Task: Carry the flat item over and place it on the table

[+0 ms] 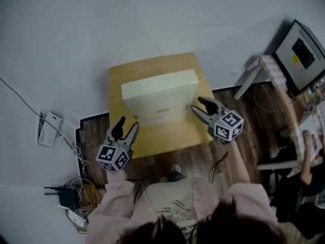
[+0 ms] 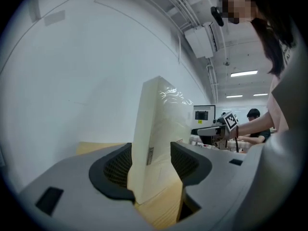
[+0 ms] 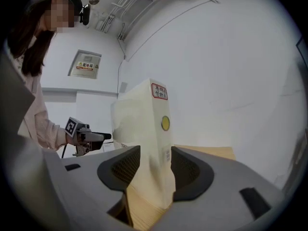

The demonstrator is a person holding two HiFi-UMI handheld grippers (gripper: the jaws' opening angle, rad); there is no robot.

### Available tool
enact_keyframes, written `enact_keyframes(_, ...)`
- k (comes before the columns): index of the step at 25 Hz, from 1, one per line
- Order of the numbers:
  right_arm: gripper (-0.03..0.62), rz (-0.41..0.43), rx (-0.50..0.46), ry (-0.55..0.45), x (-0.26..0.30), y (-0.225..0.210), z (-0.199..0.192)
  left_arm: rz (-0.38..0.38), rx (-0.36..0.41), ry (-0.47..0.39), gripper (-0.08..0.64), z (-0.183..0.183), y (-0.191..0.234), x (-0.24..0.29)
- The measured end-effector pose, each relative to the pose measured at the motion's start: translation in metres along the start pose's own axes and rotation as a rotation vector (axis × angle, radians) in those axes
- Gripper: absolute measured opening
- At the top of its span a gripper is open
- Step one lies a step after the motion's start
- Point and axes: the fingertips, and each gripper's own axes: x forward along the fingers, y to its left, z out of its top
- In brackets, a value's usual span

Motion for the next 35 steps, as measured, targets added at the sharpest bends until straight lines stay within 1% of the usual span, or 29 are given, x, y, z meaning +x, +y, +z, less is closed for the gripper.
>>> enact_keyframes(1, 0.179, -0.009, 0.003, -0.008, -0.001, 0.003, 0.001, -0.007, 0.015, 0.005, 0.241, 0.001, -0.004, -0.001)
enact_keyframes(3, 0.144, -0.027, 0.006, -0.017, -0.004, 0.012, 0.002, -0.023, 0.036, 0.019, 0.214, 0.002, -0.01, -0.002)
enact_keyframes(5, 0.095, -0.047, 0.0, -0.018, -0.007, 0.021, 0.002, -0.041, 0.041, 0.031, 0.185, 0.001, -0.016, -0.005)
enact_keyframes(7, 0.072, -0.064, -0.009, -0.021, -0.008, 0.03, 0.002, -0.063, 0.045, 0.041, 0.167, 0.0, -0.022, -0.007)
enact_keyframes(8, 0.051, -0.069, -0.011, -0.023, -0.008, 0.035, 0.002, -0.072, 0.05, 0.046, 0.158, -0.001, -0.025, -0.009)
enact_keyframes(11, 0.051, -0.076, -0.009, -0.029, -0.013, 0.048, 0.0, -0.094, 0.062, 0.059, 0.107, -0.004, -0.035, -0.014)
enact_keyframes(12, 0.029, -0.075, -0.008, -0.033, -0.014, 0.052, -0.001, -0.103, 0.065, 0.061, 0.098, -0.004, -0.039, -0.016)
enact_keyframes(14, 0.026, -0.077, -0.006, -0.043, -0.015, 0.06, -0.001, -0.122, 0.07, 0.06, 0.086, -0.005, -0.045, -0.019)
enact_keyframes(16, 0.012, -0.077, -0.006, -0.046, -0.017, 0.067, -0.002, -0.139, 0.074, 0.061, 0.055, -0.005, -0.051, -0.023)
enact_keyframes(18, 0.012, -0.076, -0.01, -0.047, -0.019, 0.074, -0.002, -0.153, 0.076, 0.063, 0.038, -0.006, -0.057, -0.027)
enact_keyframes(20, 0.005, -0.081, -0.02, -0.053, -0.021, 0.08, 0.0, -0.16, 0.082, 0.063, 0.031, -0.007, -0.06, -0.031)
enact_keyframes(22, 0.003, -0.078, -0.029, -0.062, -0.023, 0.087, 0.003, -0.164, 0.087, 0.062, 0.003, -0.007, -0.063, -0.035)
enact_keyframes(26, -0.008, -0.073, -0.049, -0.073, -0.028, 0.101, 0.006, -0.174, 0.095, 0.053, -0.008, -0.006, -0.07, -0.045)
enact_keyframes(35, -0.006, -0.06, -0.087, -0.088, -0.032, 0.126, 0.012, -0.19, 0.113, 0.029, -0.008, -0.002, -0.082, -0.06)
